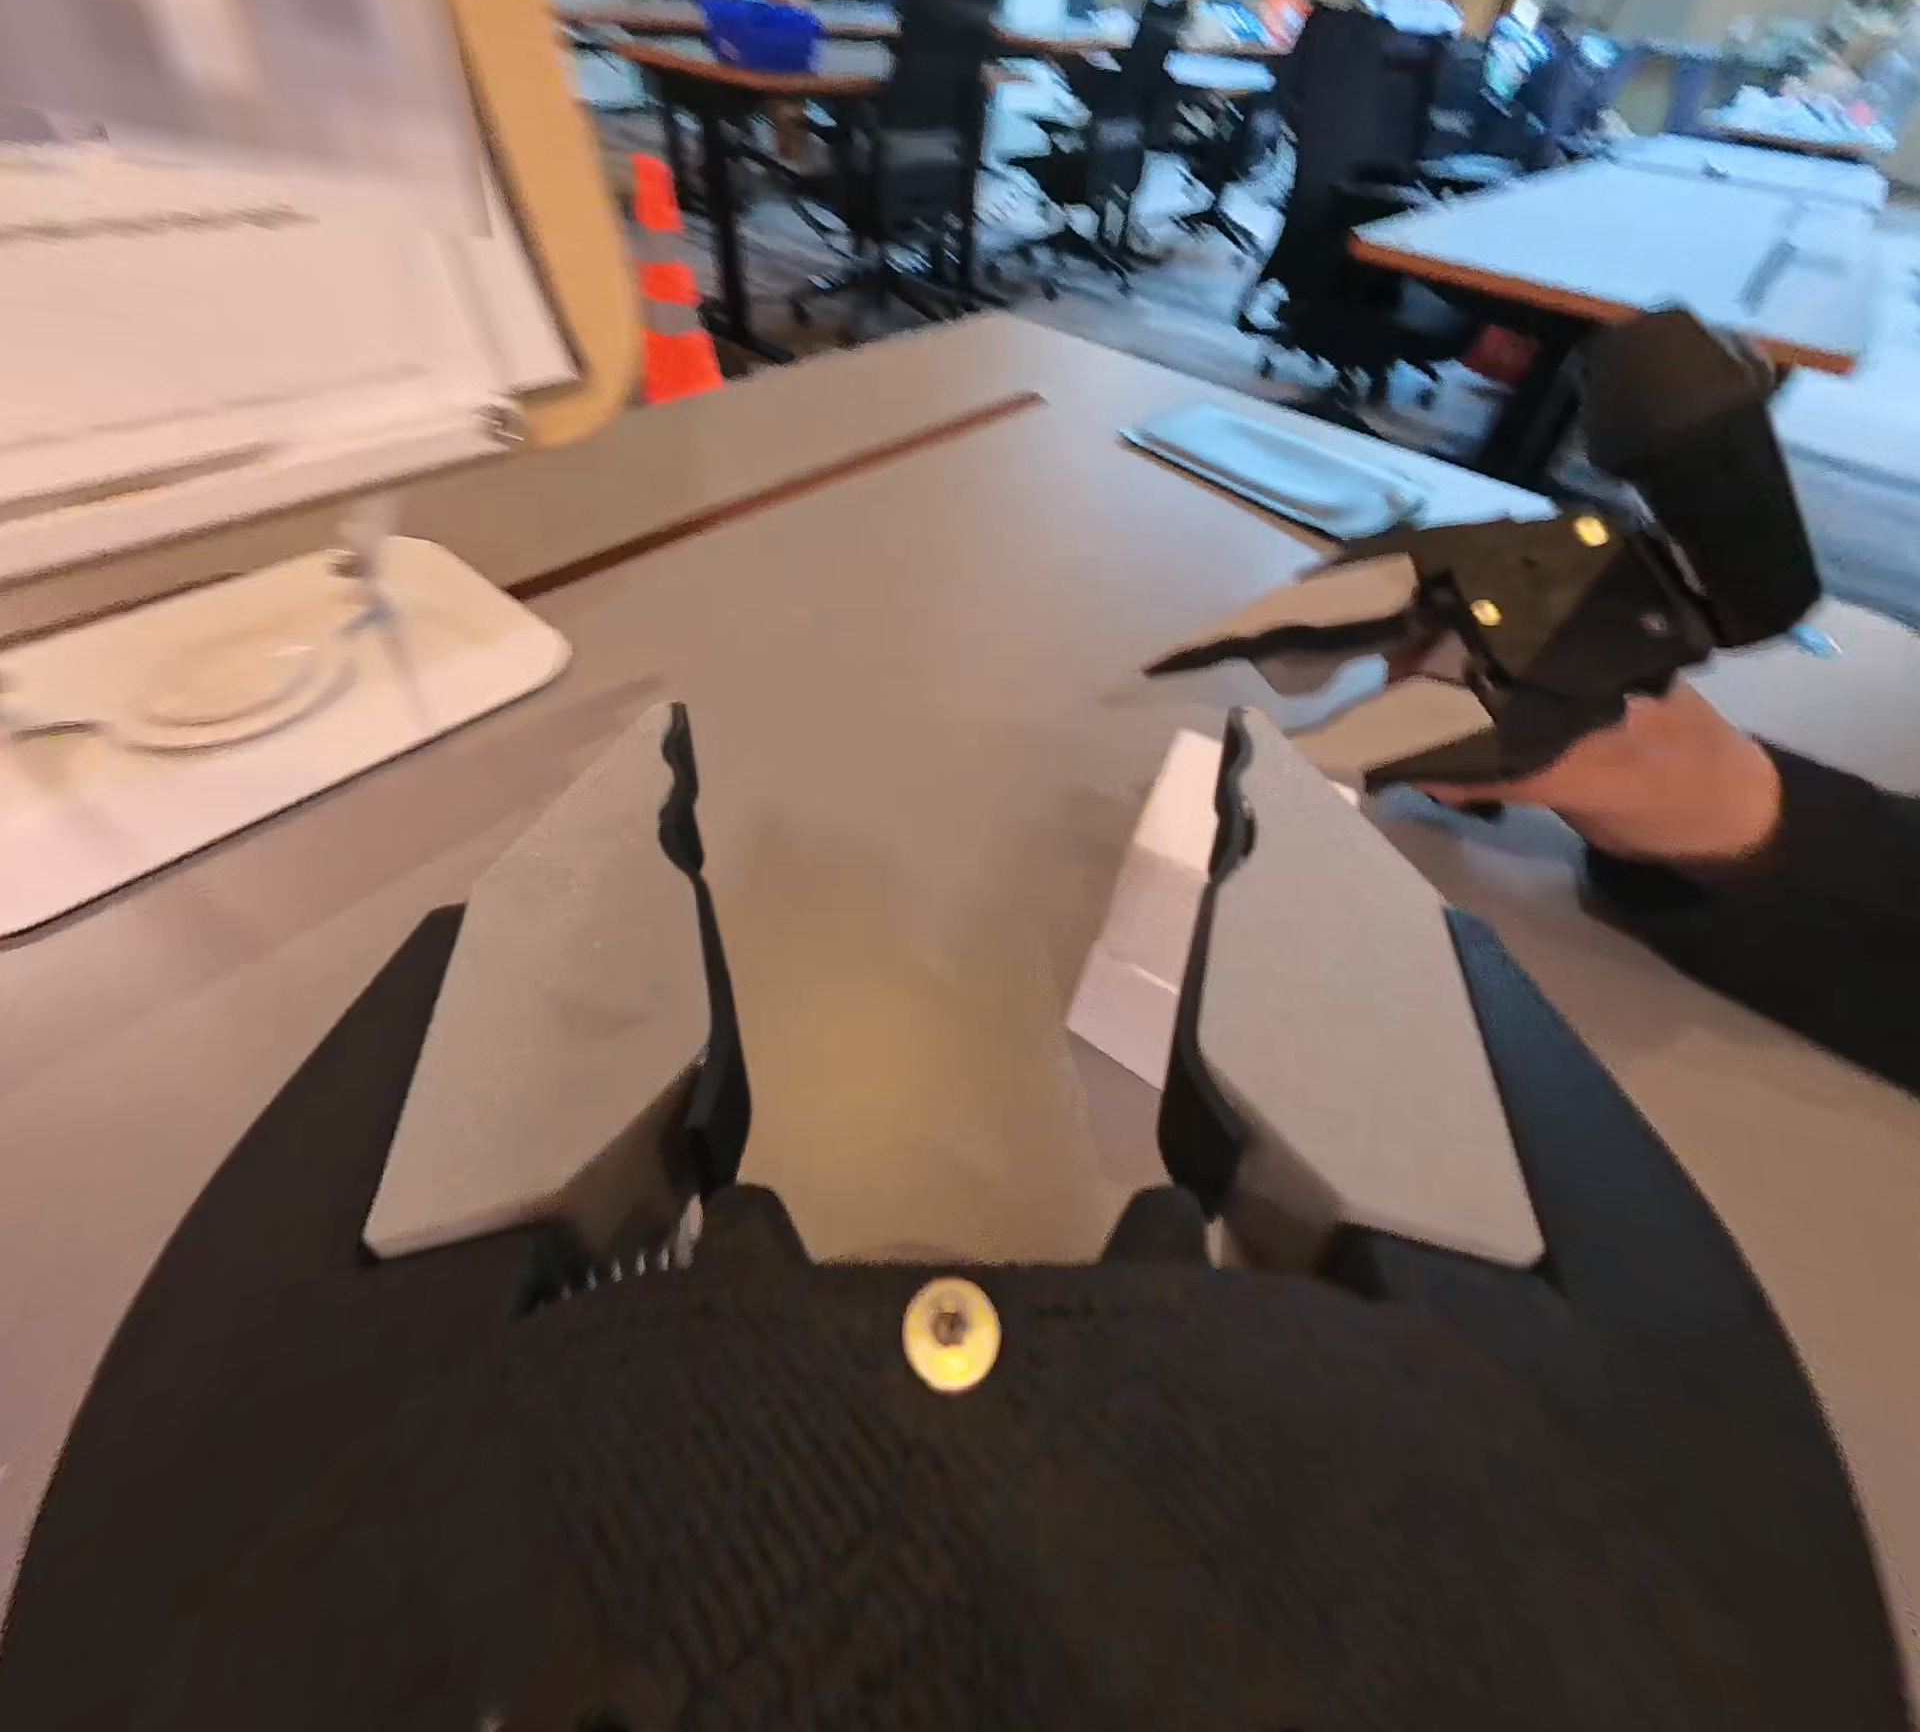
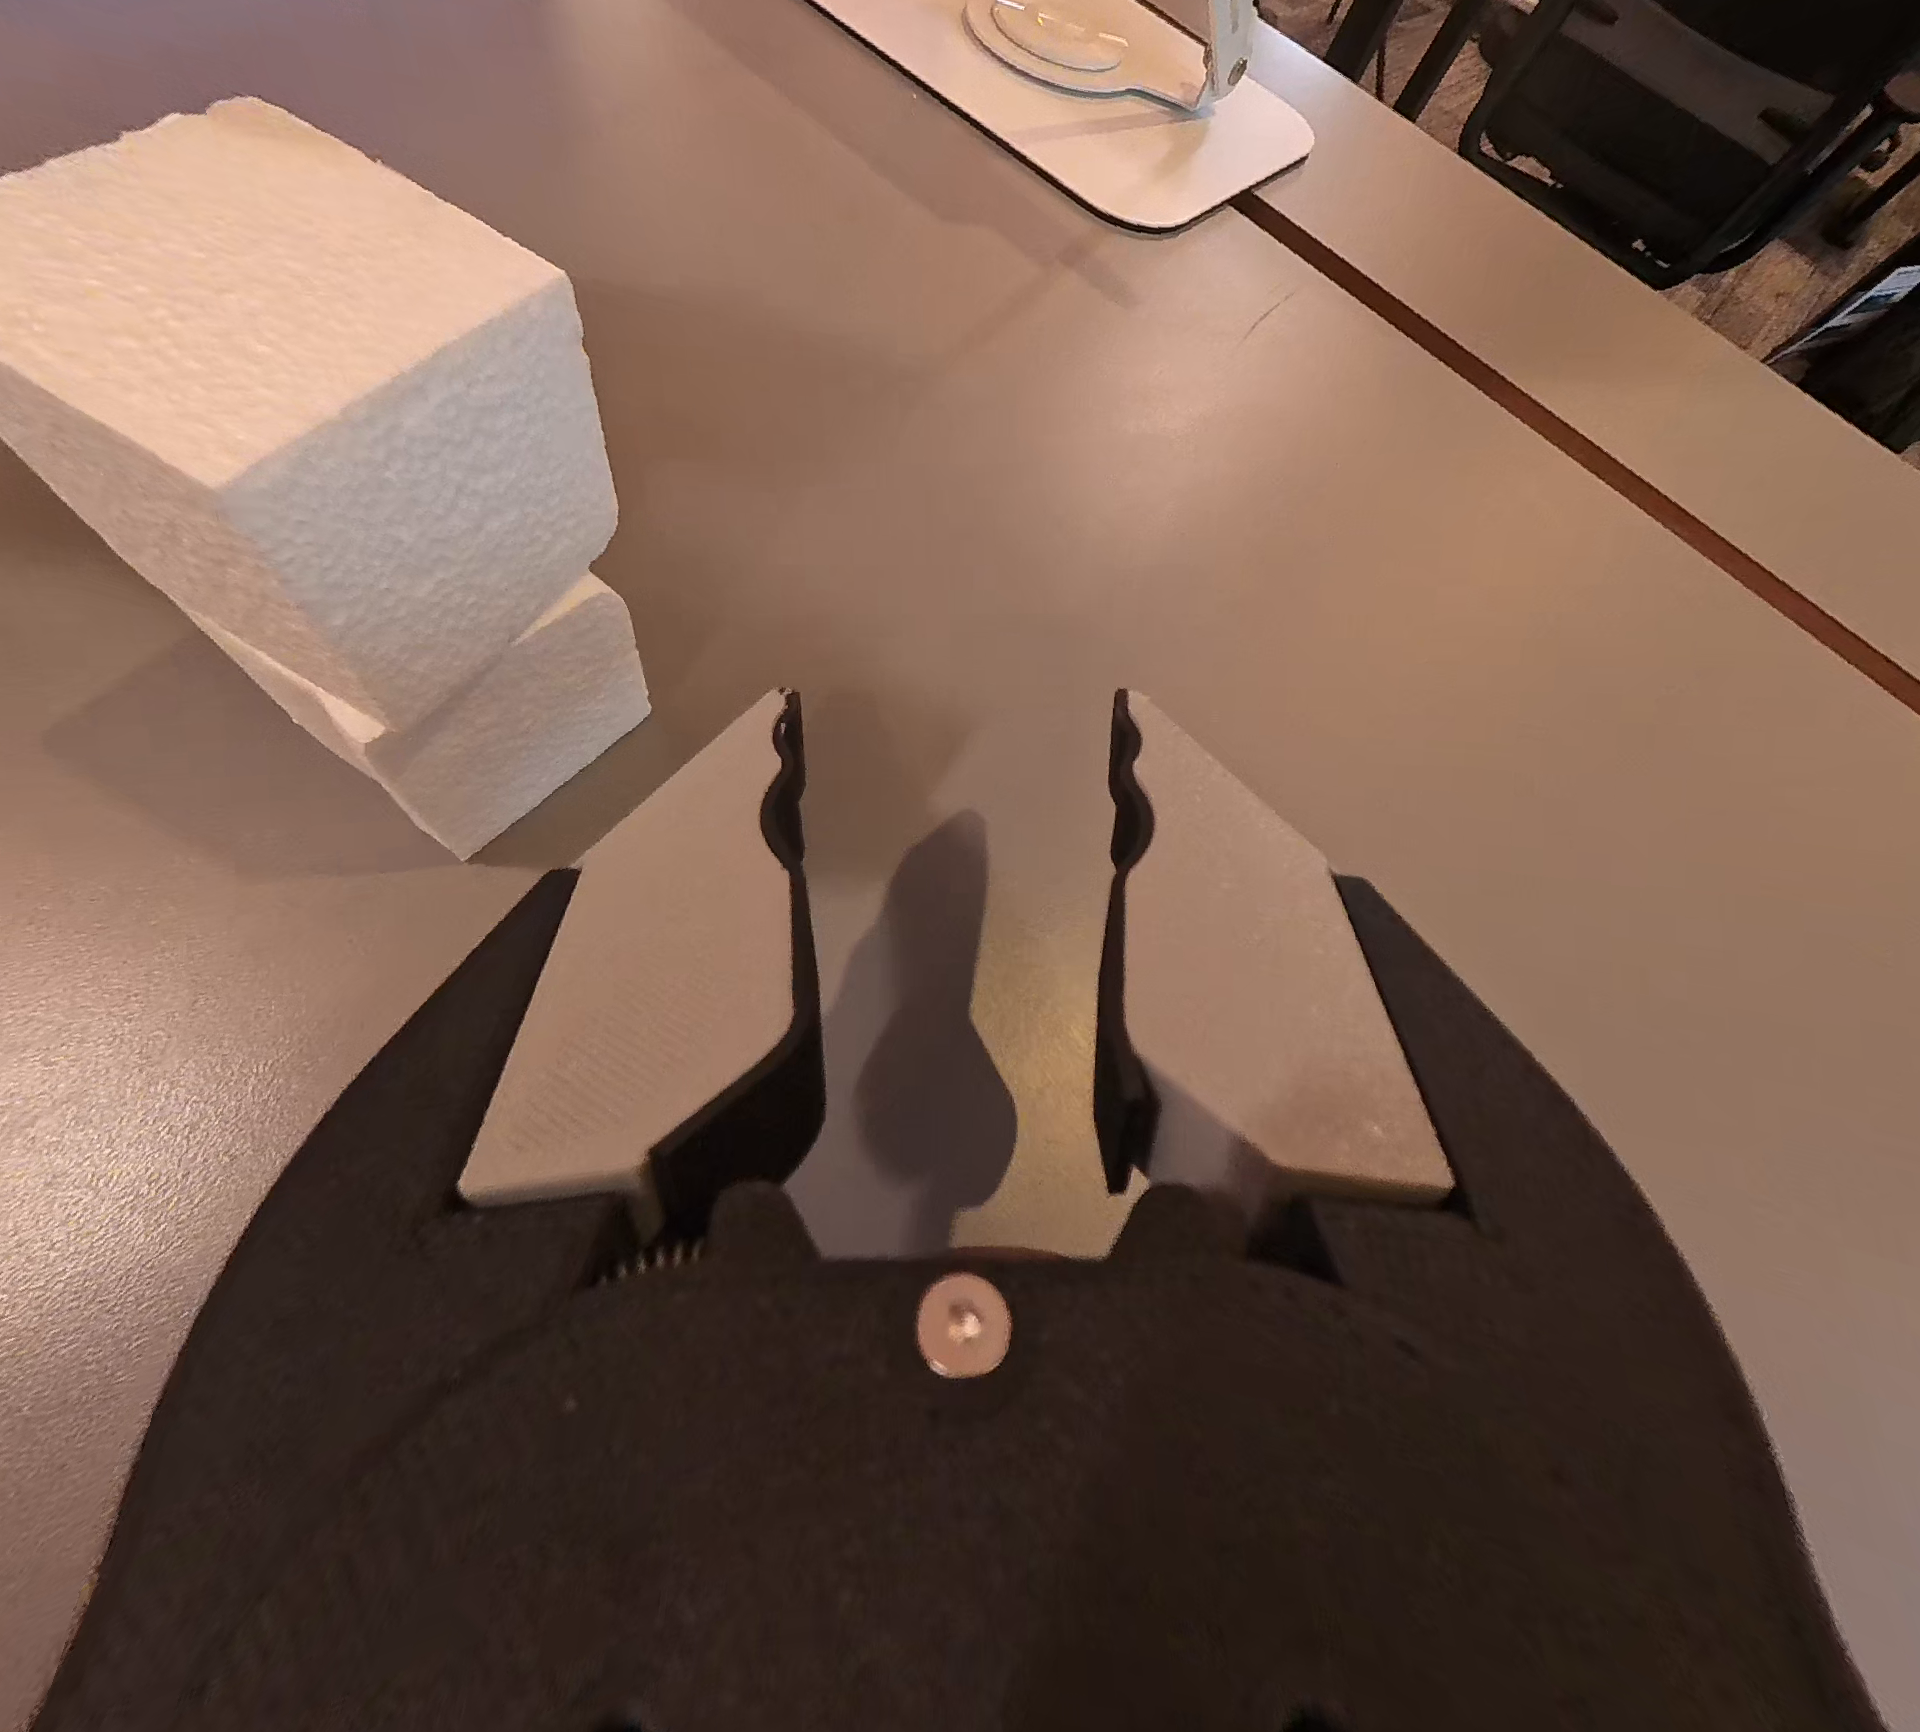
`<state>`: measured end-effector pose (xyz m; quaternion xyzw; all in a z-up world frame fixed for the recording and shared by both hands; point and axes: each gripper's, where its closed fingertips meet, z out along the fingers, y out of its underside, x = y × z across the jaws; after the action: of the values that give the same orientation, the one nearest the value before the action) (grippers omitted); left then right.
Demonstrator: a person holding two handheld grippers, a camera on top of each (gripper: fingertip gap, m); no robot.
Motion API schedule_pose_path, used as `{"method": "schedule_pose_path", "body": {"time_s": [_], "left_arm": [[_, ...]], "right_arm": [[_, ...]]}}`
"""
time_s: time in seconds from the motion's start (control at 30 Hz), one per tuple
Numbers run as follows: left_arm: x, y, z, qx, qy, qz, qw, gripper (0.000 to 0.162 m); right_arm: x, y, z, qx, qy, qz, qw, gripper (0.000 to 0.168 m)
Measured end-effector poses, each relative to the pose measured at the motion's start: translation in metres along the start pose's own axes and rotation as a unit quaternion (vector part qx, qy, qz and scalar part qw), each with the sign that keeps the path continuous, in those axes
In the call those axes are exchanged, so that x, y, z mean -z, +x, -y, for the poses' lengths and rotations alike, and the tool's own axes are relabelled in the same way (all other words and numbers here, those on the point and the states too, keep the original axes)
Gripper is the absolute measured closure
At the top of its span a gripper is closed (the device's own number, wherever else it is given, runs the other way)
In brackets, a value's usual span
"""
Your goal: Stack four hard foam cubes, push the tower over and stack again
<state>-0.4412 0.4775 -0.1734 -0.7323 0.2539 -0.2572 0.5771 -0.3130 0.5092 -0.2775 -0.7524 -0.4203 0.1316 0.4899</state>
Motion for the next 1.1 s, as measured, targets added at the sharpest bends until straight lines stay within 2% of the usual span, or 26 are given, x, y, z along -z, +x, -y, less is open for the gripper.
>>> {"method": "schedule_pose_path", "body": {"time_s": [0.07, 0.17, 0.27, 0.37, 0.5, 0.57, 0.63, 0.77, 0.83, 0.87, 0.9, 1.1], "left_arm": [[0.025, -0.02, 0.02, 0.016, 0.047, 0.056, 0.997, 0.066], [0.083, -0.053, 0.052, 0.03, 0.112, 0.14, 0.983, 0.072], [0.152, -0.103, 0.061, 0.046, 0.133, 0.237, 0.961, 0.074], [0.219, -0.163, 0.051, 0.081, 0.137, 0.328, 0.931, 0.078], [0.272, -0.249, 0.01, 0.133, 0.073, 0.417, 0.896, 0.078], [0.279, -0.288, -0.026, 0.161, 0.0, 0.445, 0.881, 0.078], [0.27, -0.309, -0.058, 0.188, -0.065, 0.442, 0.875, 0.08], [0.253, -0.337, -0.097, 0.171, -0.174, 0.464, 0.851, 0.104], [0.248, -0.347, -0.115, 0.163, -0.224, 0.475, 0.835, 0.104], [0.249, -0.353, -0.122, 0.16, -0.244, 0.486, 0.824, 0.09], [0.248, -0.357, -0.128, 0.158, -0.258, 0.488, 0.819, 0.103], [0.244, -0.363, -0.133, 0.177, -0.242, 0.487, 0.82, 0.102]], "right_arm": [[0.0, 0.001, 0.0, -0.002, 0.0, -0.001, 1.0, 0.112], [-0.001, 0.003, -0.003, 0.0, -0.006, -0.005, 1.0, 0.111], [0.002, 0.005, 0.0, 0.003, -0.002, -0.012, 1.0, 0.111], [0.003, 0.0, 0.004, 0.007, 0.004, -0.006, 1.0, 0.112], [0.004, -0.011, 0.009, 0.028, 0.009, -0.001, 1.0, 0.111], [0.003, -0.014, 0.01, 0.036, 0.009, -0.001, 0.999, 0.112], [0.002, -0.015, 0.009, 0.039, 0.005, -0.001, 0.999, 0.111], [0.001, -0.013, 0.007, 0.031, 0.003, 0.0, 1.0, 0.111], [0.002, -0.012, 0.007, 0.029, 0.005, -0.002, 1.0, 0.111], [0.002, -0.011, 0.007, 0.027, 0.005, -0.002, 1.0, 0.111], [0.002, -0.011, 0.007, 0.026, 0.005, -0.002, 1.0, 0.111], [0.002, -0.011, 0.007, 0.024, 0.005, 0.002, 1.0, 0.111]]}}
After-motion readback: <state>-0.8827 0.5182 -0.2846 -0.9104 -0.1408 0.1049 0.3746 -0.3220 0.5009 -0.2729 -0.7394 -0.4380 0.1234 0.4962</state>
